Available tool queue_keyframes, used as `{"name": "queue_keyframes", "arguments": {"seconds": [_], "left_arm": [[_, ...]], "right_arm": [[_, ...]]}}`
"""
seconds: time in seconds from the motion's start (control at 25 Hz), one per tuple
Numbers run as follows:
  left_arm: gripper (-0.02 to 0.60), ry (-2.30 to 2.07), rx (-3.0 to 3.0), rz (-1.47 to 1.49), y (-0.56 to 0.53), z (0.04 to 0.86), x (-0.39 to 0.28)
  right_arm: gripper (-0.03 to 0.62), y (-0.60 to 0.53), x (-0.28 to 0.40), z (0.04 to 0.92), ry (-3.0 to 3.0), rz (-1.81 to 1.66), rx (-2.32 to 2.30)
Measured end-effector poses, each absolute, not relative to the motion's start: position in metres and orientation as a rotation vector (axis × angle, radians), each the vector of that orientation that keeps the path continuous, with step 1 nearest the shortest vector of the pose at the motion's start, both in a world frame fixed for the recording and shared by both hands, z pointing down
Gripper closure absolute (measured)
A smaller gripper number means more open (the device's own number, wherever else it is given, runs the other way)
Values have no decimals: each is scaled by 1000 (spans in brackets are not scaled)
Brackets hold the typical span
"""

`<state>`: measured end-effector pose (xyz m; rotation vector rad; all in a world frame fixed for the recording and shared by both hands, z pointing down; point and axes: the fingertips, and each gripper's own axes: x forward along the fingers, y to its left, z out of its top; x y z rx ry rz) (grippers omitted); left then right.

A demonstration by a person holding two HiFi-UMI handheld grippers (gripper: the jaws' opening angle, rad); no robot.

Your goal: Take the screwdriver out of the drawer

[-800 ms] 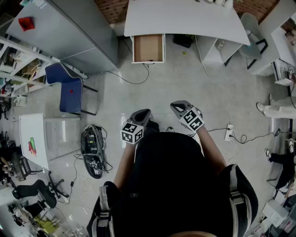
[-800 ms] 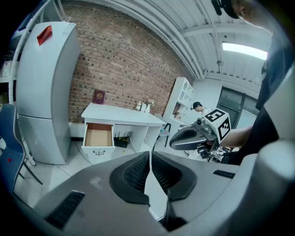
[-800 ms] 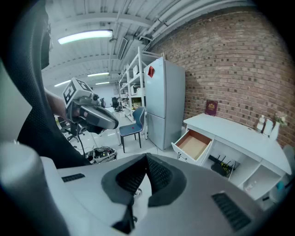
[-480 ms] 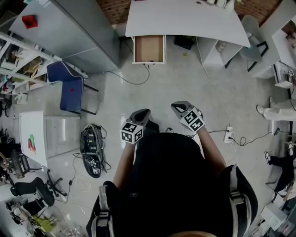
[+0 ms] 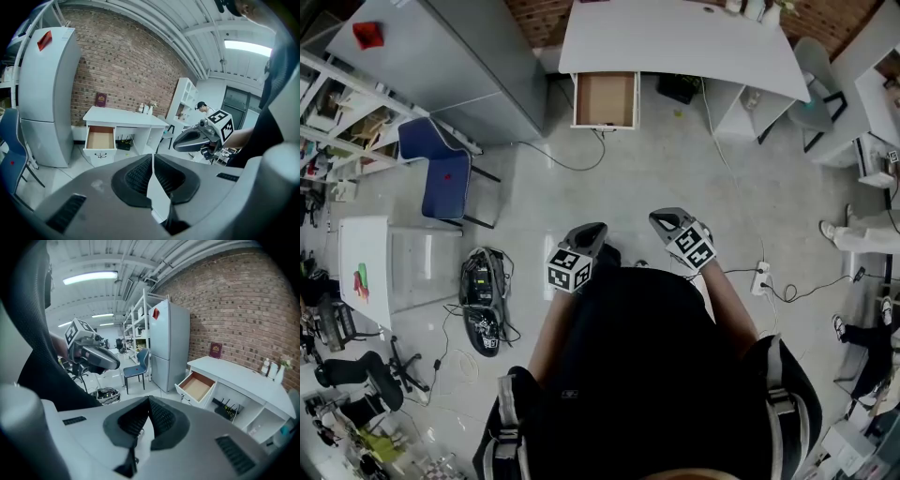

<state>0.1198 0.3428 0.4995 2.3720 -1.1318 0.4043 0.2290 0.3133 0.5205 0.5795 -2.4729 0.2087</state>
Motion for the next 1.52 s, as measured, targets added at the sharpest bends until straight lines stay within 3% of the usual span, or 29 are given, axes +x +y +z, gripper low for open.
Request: {"name": "queue_keyframes", "arguments": {"seconds": [0.68,1.52], "left_arm": [[558,-995,2407,423,264,510,117],[558,-919,2405,420,118,519,60]], "right_arm": [[539,246,226,543,-2378,285,674],[539,115,161,554,-2323,286,663]]}}
